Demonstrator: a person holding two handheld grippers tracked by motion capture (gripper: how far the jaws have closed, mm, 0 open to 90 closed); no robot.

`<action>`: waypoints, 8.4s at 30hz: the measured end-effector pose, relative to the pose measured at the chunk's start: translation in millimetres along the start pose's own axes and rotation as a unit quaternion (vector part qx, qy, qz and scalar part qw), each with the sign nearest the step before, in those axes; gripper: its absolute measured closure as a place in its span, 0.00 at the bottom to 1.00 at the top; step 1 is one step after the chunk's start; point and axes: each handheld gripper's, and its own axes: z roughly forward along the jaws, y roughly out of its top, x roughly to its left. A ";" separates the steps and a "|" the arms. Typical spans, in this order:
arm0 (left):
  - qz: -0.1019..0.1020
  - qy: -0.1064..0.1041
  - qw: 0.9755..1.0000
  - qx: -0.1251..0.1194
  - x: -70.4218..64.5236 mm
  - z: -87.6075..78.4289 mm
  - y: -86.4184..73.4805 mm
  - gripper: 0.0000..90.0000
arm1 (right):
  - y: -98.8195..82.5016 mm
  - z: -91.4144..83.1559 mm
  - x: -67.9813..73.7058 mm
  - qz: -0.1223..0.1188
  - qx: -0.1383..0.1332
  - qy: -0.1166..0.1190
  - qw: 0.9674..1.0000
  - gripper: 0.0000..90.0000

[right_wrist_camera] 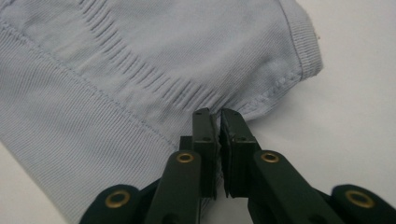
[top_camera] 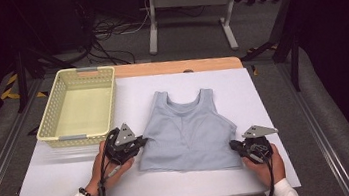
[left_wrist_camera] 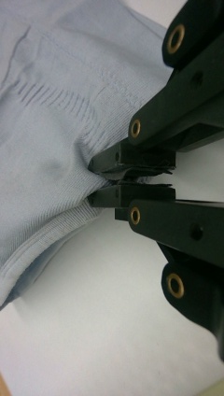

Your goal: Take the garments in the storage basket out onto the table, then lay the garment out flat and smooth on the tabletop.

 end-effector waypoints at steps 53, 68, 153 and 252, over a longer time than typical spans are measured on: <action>-0.082 0.105 0.991 -0.002 69.1 -46.7 -31.1 0.61 | 7.0 -6.8 -4.2 -0.019 -0.082 -0.051 0.995 0.50; -0.068 0.095 0.993 0.010 54.7 -49.2 -28.4 0.73 | 6.7 -7.4 -4.6 -0.021 -0.080 -0.052 0.995 0.50; 0.000 0.012 1.000 -0.001 1.6 27.0 1.1 0.82 | 38.6 34.3 -37.0 0.000 -0.014 -0.029 0.999 0.92; 0.073 -0.059 0.993 0.073 -42.3 3.7 -17.4 0.90 | 70.3 38.1 -18.9 -0.074 -0.062 0.009 0.995 1.00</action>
